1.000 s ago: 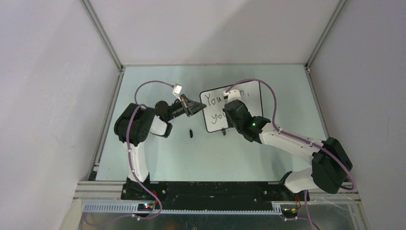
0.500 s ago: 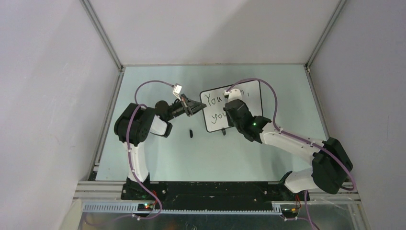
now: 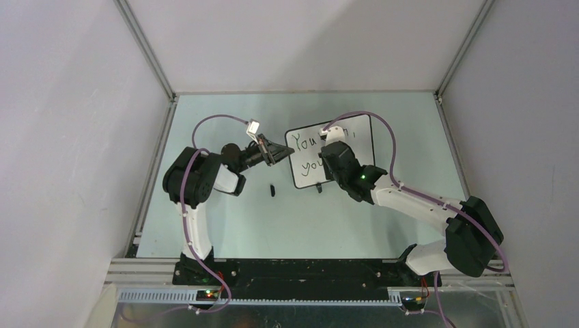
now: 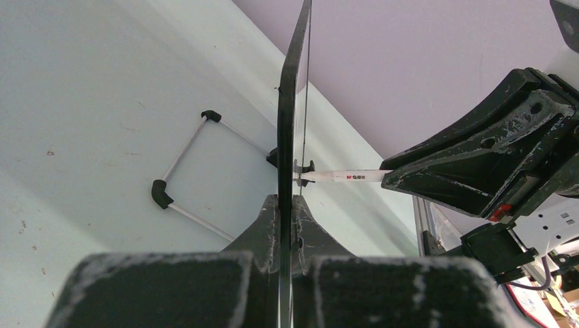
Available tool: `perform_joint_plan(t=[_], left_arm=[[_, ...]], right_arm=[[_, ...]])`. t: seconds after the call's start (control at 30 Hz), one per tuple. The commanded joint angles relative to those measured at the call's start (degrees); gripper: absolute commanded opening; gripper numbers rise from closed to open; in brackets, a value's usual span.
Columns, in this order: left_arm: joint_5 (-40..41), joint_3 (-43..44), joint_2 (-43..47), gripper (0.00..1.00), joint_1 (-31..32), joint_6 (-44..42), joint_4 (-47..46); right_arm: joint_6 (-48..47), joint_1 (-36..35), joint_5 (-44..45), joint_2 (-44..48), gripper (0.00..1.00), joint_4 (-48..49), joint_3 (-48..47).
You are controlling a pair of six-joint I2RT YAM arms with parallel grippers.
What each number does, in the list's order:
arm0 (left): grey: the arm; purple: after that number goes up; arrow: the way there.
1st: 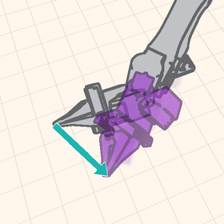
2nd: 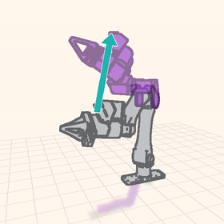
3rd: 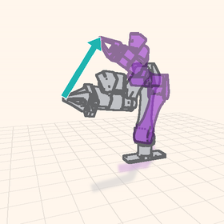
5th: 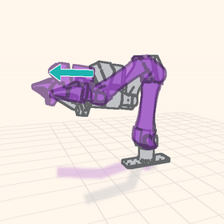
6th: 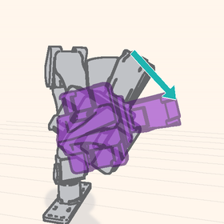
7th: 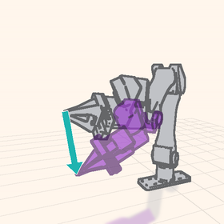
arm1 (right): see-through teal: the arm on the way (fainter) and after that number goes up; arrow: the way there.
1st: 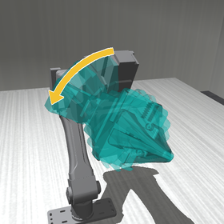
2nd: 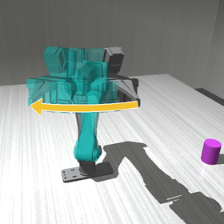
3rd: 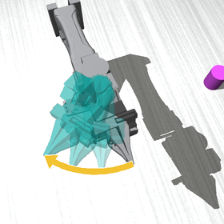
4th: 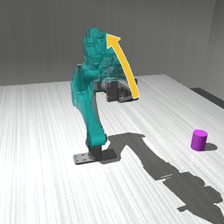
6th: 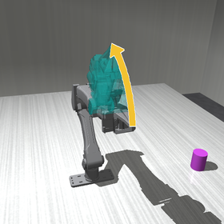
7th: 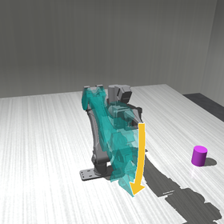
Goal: Write a sentence on the whiteboard
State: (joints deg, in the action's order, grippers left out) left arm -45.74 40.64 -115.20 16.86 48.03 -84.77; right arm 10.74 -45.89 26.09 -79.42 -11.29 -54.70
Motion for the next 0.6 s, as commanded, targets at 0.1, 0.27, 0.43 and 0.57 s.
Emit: perform_joint_plan(t=[0.1, 0.27, 0.43, 0.57], left_arm=[[-1.7, 1.5, 0.4, 0.00, 0.1, 0.0, -3.0], [-1.7, 1.5, 0.3, 0.00, 0.1, 0.0, -3.0], [-1.6, 1.5, 0.3, 0.00, 0.1, 0.0, -3.0], [-1.7, 1.3, 0.4, 0.00, 0.1, 0.0, -3.0]], right_arm=[[1.4, 0.1, 1.2, 0.9, 0.00, -0.6, -2.2], [1.9, -0.1, 1.1, 1.3, 0.00, -0.5, -0.9], [2.1, 0.1, 1.2, 1.8, 0.00, -0.8, 0.1], [2.3, 0.0, 1.1, 1.6, 0.00, -0.9, 0.4]])
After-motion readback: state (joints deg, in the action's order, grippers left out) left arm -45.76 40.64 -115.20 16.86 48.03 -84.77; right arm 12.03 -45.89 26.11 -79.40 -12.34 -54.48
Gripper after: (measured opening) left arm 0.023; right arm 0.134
